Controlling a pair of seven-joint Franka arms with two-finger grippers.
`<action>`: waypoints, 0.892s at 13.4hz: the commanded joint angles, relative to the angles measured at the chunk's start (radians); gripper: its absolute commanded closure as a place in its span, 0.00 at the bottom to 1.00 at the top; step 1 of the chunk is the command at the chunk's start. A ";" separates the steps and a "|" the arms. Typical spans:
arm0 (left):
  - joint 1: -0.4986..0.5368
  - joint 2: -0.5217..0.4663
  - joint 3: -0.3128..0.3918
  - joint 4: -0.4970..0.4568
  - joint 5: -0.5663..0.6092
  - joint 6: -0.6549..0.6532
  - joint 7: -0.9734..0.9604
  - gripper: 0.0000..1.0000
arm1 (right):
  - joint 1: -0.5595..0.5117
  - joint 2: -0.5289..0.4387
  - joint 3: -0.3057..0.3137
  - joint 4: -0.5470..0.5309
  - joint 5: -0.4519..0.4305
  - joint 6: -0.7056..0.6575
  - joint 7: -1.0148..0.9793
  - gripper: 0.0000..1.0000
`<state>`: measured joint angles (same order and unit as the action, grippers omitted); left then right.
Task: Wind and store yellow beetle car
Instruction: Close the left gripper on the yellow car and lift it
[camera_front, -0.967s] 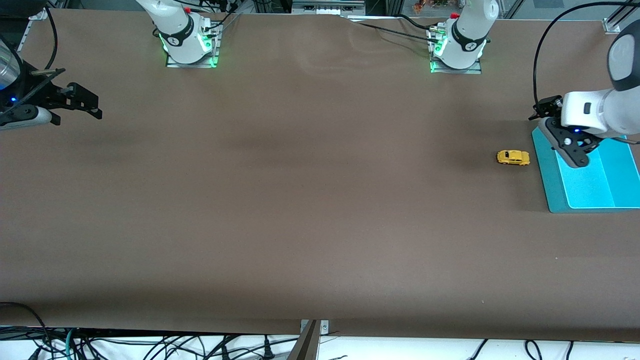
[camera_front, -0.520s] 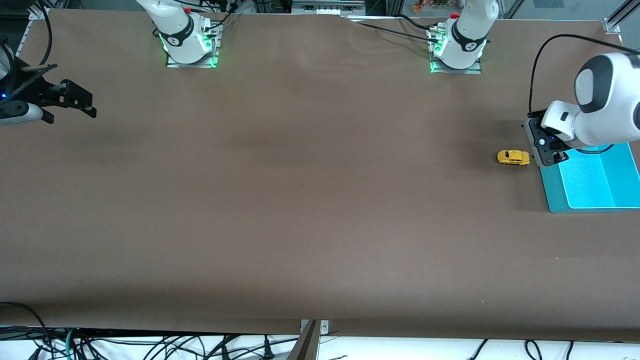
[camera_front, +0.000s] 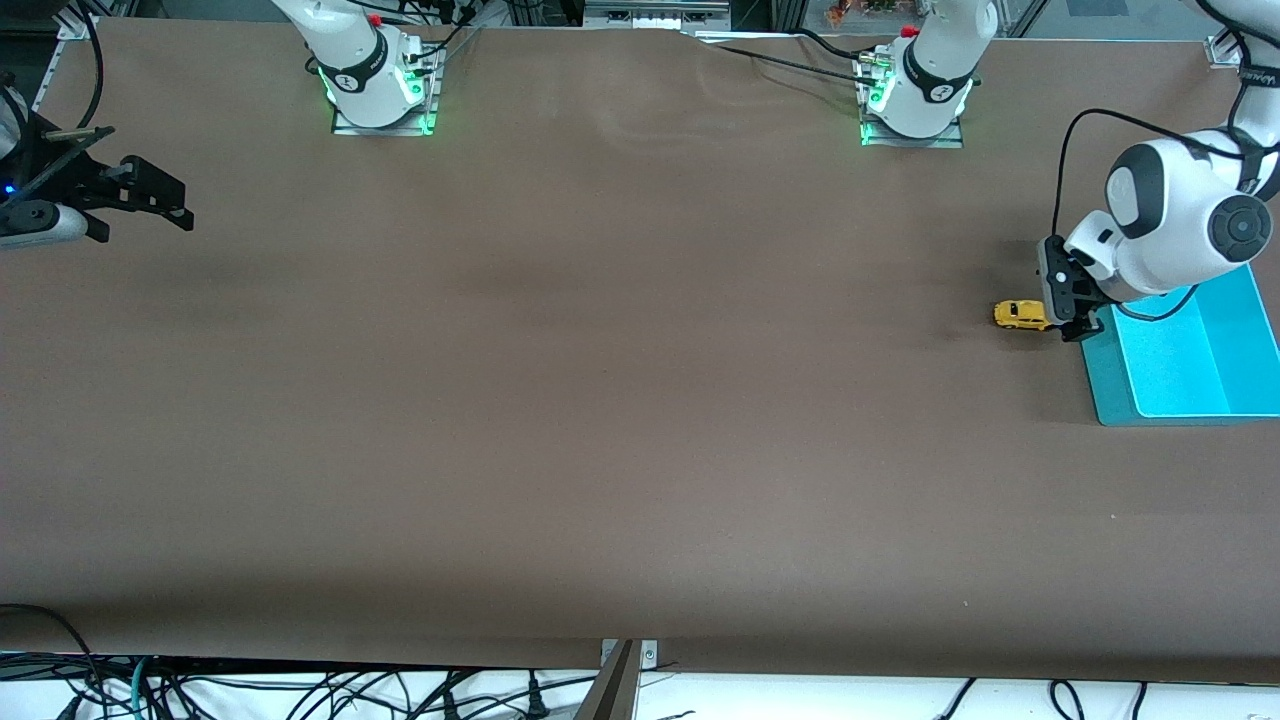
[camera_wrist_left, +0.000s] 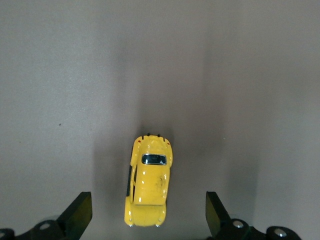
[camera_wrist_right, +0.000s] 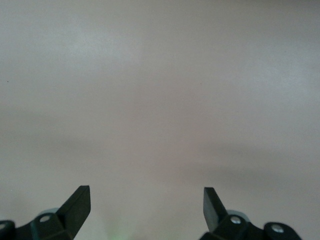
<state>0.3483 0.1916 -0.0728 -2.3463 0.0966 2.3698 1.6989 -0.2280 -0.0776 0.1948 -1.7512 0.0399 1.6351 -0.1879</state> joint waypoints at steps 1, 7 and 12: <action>0.034 0.028 -0.012 -0.025 0.018 0.092 0.054 0.00 | -0.001 0.007 -0.002 0.022 -0.002 -0.024 0.018 0.00; 0.066 0.094 -0.015 -0.086 0.018 0.245 0.090 0.00 | -0.001 0.009 -0.002 0.024 -0.002 -0.024 0.019 0.00; 0.074 0.109 -0.019 -0.091 0.018 0.263 0.116 0.70 | -0.001 0.009 -0.003 0.022 -0.002 -0.024 0.021 0.00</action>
<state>0.4044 0.3064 -0.0777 -2.4324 0.0967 2.6201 1.7832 -0.2287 -0.0744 0.1942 -1.7512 0.0399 1.6341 -0.1861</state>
